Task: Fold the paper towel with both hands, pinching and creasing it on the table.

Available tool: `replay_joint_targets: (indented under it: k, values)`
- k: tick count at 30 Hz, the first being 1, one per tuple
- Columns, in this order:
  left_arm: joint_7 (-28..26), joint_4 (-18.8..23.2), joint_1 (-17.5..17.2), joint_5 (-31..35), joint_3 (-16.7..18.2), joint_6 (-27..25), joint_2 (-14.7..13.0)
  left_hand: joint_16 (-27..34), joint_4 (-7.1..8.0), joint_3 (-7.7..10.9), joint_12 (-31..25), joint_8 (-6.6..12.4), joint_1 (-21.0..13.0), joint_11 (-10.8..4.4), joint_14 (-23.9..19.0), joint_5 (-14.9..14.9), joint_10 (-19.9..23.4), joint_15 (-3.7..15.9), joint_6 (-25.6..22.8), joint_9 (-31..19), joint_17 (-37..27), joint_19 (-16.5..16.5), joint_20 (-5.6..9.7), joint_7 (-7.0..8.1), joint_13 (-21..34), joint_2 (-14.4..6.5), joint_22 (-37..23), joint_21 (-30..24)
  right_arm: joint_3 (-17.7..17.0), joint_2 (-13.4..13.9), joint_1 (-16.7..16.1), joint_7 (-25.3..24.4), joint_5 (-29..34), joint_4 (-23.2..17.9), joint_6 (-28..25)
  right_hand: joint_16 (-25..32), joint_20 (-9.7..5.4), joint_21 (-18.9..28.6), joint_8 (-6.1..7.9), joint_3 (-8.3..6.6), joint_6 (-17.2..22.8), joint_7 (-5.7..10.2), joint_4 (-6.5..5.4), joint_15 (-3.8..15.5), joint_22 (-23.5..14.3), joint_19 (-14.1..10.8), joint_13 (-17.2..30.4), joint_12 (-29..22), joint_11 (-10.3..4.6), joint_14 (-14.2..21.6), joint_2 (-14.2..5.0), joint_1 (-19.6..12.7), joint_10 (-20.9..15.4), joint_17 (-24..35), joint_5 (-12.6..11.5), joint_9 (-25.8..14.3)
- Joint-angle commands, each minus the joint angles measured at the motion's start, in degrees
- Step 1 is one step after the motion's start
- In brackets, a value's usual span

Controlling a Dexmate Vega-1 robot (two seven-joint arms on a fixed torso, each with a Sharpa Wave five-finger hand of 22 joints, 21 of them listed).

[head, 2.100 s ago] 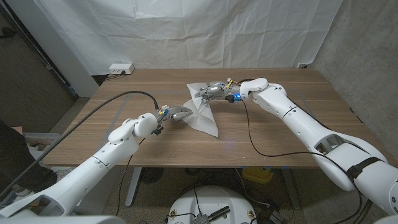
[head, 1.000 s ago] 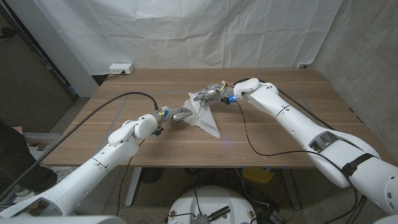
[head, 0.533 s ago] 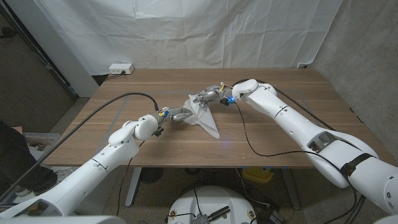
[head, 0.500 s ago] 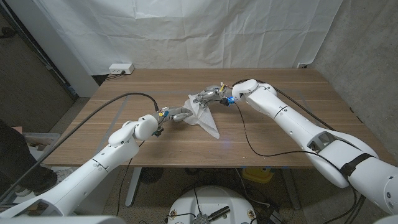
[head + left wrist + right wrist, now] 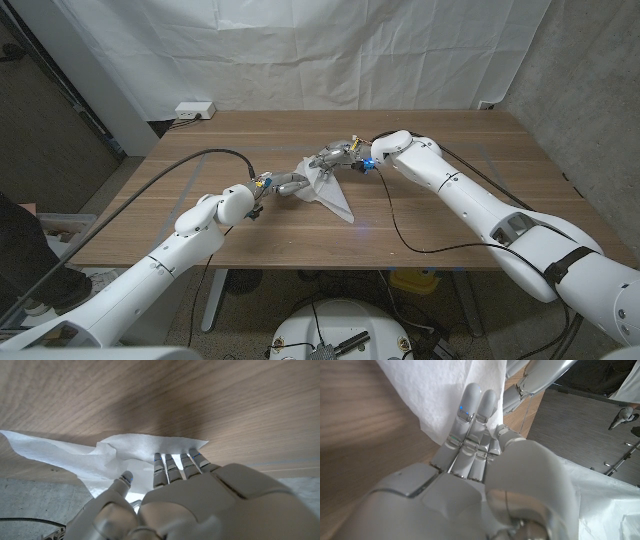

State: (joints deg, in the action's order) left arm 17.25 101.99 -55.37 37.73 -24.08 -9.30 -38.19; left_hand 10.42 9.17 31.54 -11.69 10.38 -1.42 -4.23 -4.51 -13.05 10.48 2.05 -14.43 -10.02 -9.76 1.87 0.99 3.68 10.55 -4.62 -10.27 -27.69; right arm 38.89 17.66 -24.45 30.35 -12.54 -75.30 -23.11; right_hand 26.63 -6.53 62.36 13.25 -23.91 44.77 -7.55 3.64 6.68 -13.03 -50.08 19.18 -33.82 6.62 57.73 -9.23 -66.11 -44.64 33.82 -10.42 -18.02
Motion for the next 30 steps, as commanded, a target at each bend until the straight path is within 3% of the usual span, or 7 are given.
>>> replay_joint_targets:
  k: [1, 8, 16, 24, 30]
  values:
    - [-0.2, 0.9, -0.5, 0.4, 0.4, -0.3, -0.2, 0.1, -0.04, -0.38, -0.2, 0.11, -0.3, 0.02, -0.5, -0.3, 0.5, 1.24, 0.3, -0.1, -0.1, -1.0, -1.21, -0.1, 0.2, -1.9, -0.2, 0.1, -0.9, -0.4, -0.4, 1.1, -1.4, 0.9, 0.5, -3.2, 0.85, 0.4, -0.95, 0.17, -1.3, -0.19, -1.59, -1.94, 1.8, 1.3, -1.8, 2.9, 1.25, -2.5, 0.98, 3.6, 2.7, -2.8, 0.0, 0.7]
    - [-0.6, 2.5, -1.3, 0.7, 1.2, -0.9, -0.4, 0.1, -0.06, -0.39, -0.2, 0.11, -0.3, 0.03, -0.5, -0.3, 0.5, 1.27, 0.3, -0.1, -0.1, -1.0, -1.16, -0.02, 0.2, -2.0, -0.2, 0.2, -1.9, -0.4, -1.1, 1.0, -2.5, 0.8, 0.7, -7.6, 3.97, -0.8, -2.26, 1.27, -4.4, -1.34, -4.12, -6.23, 3.3, 3.7, -4.1, 6.9, 2.84, -7.7, 2.56, 9.8, 6.5, -6.2, 0.0, 1.9]
    - [-1.2, 5.6, -3.0, 1.3, 2.8, -2.2, -0.7, 0.1, -0.08, -0.41, -0.2, 0.06, -0.3, 0.05, -0.6, -0.3, 0.6, 1.29, 0.4, -0.1, -0.1, -1.1, -1.17, 0.11, 0.2, -2.0, -0.2, 0.3, -2.9, -0.4, -2.2, 0.3, -3.6, 0.2, 0.8, -9.2, 5.7, -2.0, -2.35, 2.27, -5.3, -2.16, -5.9, -7.91, 3.5, 4.8, -5.2, 8.6, 4.12, -9.4, 3.2, 13.7, 7.6, -7.5, 0.0, 2.6]
    - [-1.7, 8.4, -4.3, 2.3, 4.3, -3.4, -0.8, 0.2, -0.09, -0.43, -0.2, -0.06, -0.4, 0.07, -0.8, -0.3, 0.6, 1.24, 0.8, -0.1, -0.1, -1.2, -1.28, 0.78, 0.2, -2.0, -0.2, 0.4, -3.4, -0.3, -2.6, 1.2, -4.3, 1.0, 3.2, -11.1, 9.14, -4.5, -2.25, 6.05, -6.4, -3.62, -10.62, -11.41, 3.4, 5.6, -6.8, 11.4, 5.66, -11.6, 4.47, 24.2, 8.2, -9.4, 0.4, 4.1]
    - [-1.9, 9.7, -5.1, 2.7, 5.1, -3.8, -0.6, 0.2, -0.09, -0.45, -0.2, -0.16, -0.4, 0.25, -0.9, -0.3, 0.6, 1.07, 1.2, -0.1, -0.1, -1.3, -1.31, 1.05, 0.2, -2.0, -0.3, 0.5, -3.8, -0.3, -3.1, 1.7, -4.8, 1.4, 4.7, -12.2, 10.8, -7.0, -2.2, 9.06, -7.4, -4.18, -12.53, -13.48, 3.4, 6.6, -7.4, 13.7, 5.88, -13.4, 5.48, 31.5, 9.0, -10.6, 0.4, 5.0]
